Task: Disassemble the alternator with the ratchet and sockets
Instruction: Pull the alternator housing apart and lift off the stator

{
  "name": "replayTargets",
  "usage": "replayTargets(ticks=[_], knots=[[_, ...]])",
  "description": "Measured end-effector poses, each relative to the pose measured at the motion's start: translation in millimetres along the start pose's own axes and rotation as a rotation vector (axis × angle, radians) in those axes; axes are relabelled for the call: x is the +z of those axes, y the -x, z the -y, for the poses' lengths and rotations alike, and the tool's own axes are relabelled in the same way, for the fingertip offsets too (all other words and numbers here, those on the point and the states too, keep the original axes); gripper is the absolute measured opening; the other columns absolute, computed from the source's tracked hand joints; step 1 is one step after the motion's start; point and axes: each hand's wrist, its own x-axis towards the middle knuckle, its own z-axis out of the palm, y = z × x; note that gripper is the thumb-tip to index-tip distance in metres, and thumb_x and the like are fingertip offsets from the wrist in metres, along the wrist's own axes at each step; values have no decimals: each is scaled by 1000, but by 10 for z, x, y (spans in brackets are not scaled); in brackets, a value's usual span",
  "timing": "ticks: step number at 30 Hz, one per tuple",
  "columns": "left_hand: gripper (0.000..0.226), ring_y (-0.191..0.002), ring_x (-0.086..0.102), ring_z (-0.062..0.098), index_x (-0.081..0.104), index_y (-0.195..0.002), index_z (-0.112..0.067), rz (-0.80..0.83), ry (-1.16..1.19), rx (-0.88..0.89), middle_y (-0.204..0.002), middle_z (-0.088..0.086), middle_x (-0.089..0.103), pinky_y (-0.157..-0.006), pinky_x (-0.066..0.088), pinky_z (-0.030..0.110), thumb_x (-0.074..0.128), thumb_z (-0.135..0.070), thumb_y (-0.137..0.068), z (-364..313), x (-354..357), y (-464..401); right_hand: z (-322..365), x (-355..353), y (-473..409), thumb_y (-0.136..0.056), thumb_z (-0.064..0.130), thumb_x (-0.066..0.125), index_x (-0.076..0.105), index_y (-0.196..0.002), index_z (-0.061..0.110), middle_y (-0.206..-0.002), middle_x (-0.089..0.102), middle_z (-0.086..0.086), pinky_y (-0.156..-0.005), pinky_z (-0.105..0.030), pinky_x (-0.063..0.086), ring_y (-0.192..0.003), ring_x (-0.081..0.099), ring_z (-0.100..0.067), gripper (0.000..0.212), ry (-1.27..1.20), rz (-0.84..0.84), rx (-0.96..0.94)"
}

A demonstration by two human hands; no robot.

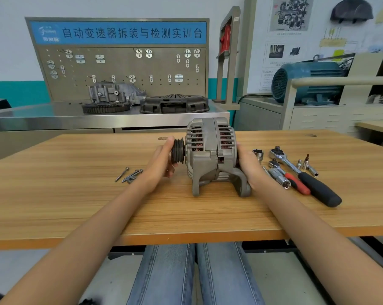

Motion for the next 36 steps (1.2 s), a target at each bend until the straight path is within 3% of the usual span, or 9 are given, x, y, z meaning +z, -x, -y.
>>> replayTargets(ticks=[4, 7, 12, 15, 17, 20, 26, 31, 36], knots=[[45, -102, 57, 9, 40, -131, -23, 27, 112, 120, -114, -4, 54, -86, 49, 29, 45, -50, -95, 2, 13, -24, 2, -2, 11, -101, 41, 29, 65, -87, 16, -86, 69, -4, -97, -38, 41, -88, 61, -19, 46, 1, 7, 1], [13, -96, 63, 21, 55, -107, -23, -22, 157, 136, -105, 5, 59, -68, 53, 26, 52, -30, -97, -43, 10, -39, 16, 0, 28, -101, 41, 30, 65, -87, 18, -90, 69, -5, -98, -39, 41, -97, 61, -24, 44, -1, 8, -3], [60, -44, 50, 10, 53, -98, -13, -13, 72, -60, -71, 2, 57, -44, 42, 24, 32, -69, -91, -98, 75, -13, 26, 4, 33, -100, 41, 30, 65, -87, 17, -96, 69, -9, -102, -44, 40, -99, 61, -26, 44, -6, 12, 12], [64, -70, 61, 16, 56, -110, -14, 11, 55, -44, -86, 5, 64, -59, 48, 29, 25, -67, -92, -83, 58, -6, 25, 5, 22, -100, 39, 32, 65, -86, 15, -93, 69, -10, -101, -46, 41, -96, 62, -26, 43, -19, 6, 10], [41, -89, 59, 18, 48, -122, -16, 10, 71, 57, -108, 8, 59, -63, 47, 26, 33, -47, -100, -78, 46, 5, 29, 5, 32, -100, 38, 32, 65, -86, 14, -88, 69, -8, -100, -45, 42, -92, 62, -25, 43, -24, 14, 7], [14, -64, 57, 11, 48, -101, -23, 1, 56, 112, -94, 7, 57, -52, 42, 22, 41, -35, -101, -89, 28, 8, 20, 5, 43, -100, 38, 32, 65, -86, 14, -86, 70, -7, -99, -44, 43, -91, 63, -24, 43, -42, 22, 5], [67, -39, 46, 9, 54, -79, -17, -47, -8, -63, -57, -2, 56, -40, 35, 20, 26, -77, -86, -97, 44, -22, 33, 5, 63, -101, 38, 31, 65, -86, 15, -92, 71, -9, -101, -46, 41, -97, 63, -28, 44, -39, 31, 1], [12, -90, 57, 15, 47, -106, -27, 9, 40, 119, -103, 2, 59, -65, 44, 26, 39, -35, -101, -73, 13, -23, 46, 6, 76, -100, 38, 33, 66, -89, 15, -92, 71, -9, -101, -46, 42, -95, 64, -26, 42, -51, 26, 8], [37, -44, 46, 7, 51, -86, -18, -25, -10, 28, -69, 0, 49, -44, 33, 22, 38, -51, -96, -144, 20, -41, 54, 8, 114, -101, 39, 32, 65, -90, 13, -96, 70, -11, -103, -48, 39, -99, 63, -27, 43, -41, 25, 4]])
